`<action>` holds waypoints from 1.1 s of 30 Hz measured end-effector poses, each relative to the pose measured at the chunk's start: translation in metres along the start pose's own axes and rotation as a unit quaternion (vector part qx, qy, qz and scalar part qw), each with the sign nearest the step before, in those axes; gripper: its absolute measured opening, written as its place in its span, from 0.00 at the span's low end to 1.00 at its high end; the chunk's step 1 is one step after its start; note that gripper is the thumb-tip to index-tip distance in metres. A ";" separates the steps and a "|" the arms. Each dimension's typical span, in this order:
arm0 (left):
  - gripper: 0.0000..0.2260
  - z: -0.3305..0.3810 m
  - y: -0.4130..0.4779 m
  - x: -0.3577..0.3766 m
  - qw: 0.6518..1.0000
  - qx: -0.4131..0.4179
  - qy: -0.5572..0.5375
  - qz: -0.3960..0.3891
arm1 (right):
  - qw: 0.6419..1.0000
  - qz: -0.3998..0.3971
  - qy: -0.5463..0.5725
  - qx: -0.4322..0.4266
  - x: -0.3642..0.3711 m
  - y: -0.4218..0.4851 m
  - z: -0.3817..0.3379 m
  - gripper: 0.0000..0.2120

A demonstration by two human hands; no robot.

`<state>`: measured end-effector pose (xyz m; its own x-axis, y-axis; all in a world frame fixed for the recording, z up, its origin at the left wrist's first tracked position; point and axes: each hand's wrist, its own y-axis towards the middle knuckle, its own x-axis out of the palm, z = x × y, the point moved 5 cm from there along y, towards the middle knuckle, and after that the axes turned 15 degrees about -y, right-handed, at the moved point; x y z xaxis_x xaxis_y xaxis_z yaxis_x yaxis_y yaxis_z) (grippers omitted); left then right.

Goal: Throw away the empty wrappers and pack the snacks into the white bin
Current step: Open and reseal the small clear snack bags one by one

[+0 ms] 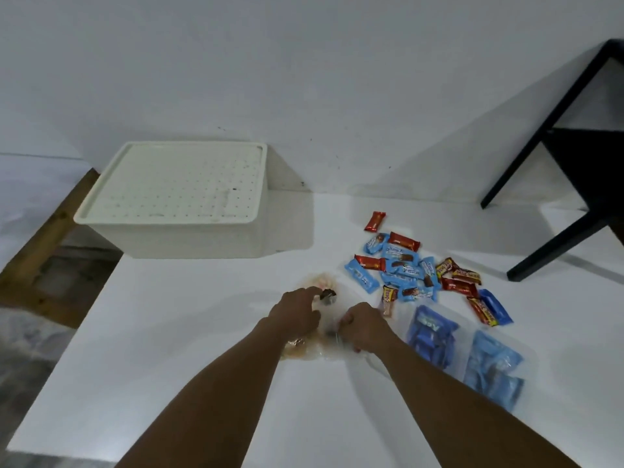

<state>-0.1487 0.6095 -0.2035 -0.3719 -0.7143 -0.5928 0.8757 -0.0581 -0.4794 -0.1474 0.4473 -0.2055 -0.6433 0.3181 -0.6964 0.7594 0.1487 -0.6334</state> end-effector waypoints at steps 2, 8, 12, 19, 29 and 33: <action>0.22 0.000 0.008 0.001 1.000 0.003 -0.024 -0.016 | 1.000 -0.003 0.020 0.001 0.002 0.001 -0.002 0.07; 0.18 0.004 0.026 -0.013 0.999 0.021 -0.038 -0.026 | 0.999 0.026 0.039 0.018 -0.013 0.017 -0.007 0.05; 0.23 -0.006 0.034 -0.018 0.998 0.007 0.000 -0.055 | 0.996 0.035 -0.011 0.085 -0.009 0.021 -0.003 0.14; 0.20 -0.014 0.042 0.006 0.995 -0.008 0.000 -0.096 | 0.994 0.000 -0.009 0.111 0.016 0.028 0.007 0.11; 0.05 0.003 0.045 -0.042 0.980 -0.025 -0.114 -0.164 | 0.993 0.007 0.117 -0.010 -0.026 0.019 -0.011 0.06; 0.07 0.011 0.037 -0.078 0.965 -0.051 -0.197 -0.164 | 0.994 -0.026 0.078 -0.067 -0.059 0.012 -0.026 0.07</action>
<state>-0.0836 0.6556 -0.1684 -0.4604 -0.8802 -0.1151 0.6883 -0.2721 -0.6724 -0.0975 0.4548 -0.1635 -0.6661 0.4475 -0.5967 0.7391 0.2885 -0.6087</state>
